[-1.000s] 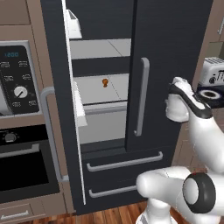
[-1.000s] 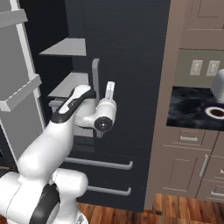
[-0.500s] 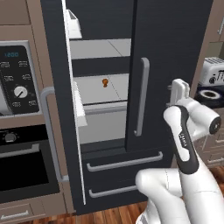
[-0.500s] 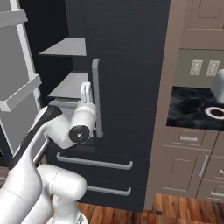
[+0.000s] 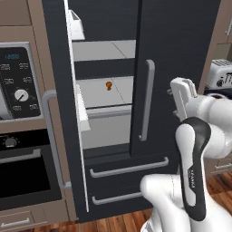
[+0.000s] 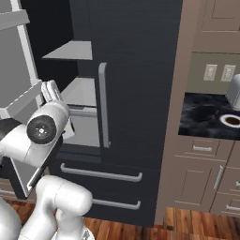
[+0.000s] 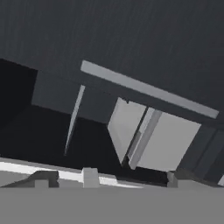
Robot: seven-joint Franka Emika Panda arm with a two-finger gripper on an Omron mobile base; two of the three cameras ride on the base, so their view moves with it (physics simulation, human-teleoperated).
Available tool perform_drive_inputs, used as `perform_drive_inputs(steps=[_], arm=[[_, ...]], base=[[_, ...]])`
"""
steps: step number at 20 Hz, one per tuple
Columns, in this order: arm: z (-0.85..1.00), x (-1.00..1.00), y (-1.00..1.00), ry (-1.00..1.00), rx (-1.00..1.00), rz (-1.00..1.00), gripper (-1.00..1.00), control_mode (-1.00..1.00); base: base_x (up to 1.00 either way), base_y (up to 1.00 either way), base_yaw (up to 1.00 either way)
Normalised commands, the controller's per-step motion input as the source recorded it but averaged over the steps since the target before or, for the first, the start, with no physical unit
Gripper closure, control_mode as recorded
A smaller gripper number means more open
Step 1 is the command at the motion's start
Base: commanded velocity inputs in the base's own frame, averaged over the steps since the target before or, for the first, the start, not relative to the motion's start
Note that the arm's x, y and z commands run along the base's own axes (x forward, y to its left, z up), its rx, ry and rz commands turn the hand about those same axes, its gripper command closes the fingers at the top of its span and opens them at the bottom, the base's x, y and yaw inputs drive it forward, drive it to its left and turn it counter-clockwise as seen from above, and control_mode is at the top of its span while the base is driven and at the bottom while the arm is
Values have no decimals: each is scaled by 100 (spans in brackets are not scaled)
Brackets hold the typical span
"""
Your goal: Place the chicken drumstick on the counter behind the older chicken drumstick on the same shelf of the fridge to maintain FIFO order. Close the fridge door when finished.
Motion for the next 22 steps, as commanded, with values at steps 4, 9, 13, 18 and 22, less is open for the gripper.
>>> perform_drive_inputs(steps=[4, 9, 13, 18, 22], arm=[[-10, -80, 99, 3, -31, 13, -100, -100], [-44, -74, 100, -3, -35, 25, -100, -100], [-39, -64, 100, -7, -37, 26, -100, -100], [-34, -49, 100, -5, -35, 26, -100, -100], [-31, -24, 100, -2, -35, 26, -100, -100]], base=[[0, 0, 0], [0, 0, 0], [0, 0, 0], [0, 0, 0], [0, 0, 0]])
